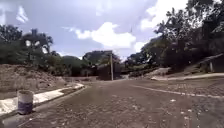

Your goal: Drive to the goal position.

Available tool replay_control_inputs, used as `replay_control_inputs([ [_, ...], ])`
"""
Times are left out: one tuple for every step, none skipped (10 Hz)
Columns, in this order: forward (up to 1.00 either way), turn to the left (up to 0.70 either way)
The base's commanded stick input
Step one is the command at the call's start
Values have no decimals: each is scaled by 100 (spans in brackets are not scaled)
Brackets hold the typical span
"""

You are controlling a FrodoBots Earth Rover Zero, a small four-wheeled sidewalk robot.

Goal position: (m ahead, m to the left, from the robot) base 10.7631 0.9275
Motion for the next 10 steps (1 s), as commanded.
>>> replay_control_inputs([
  [70,0],
  [70,0],
  [70,0],
  [70,0],
  [70,0],
  [70,0],
  [70,0],
  [70,0],
  [70,0],
  [70,0],
])
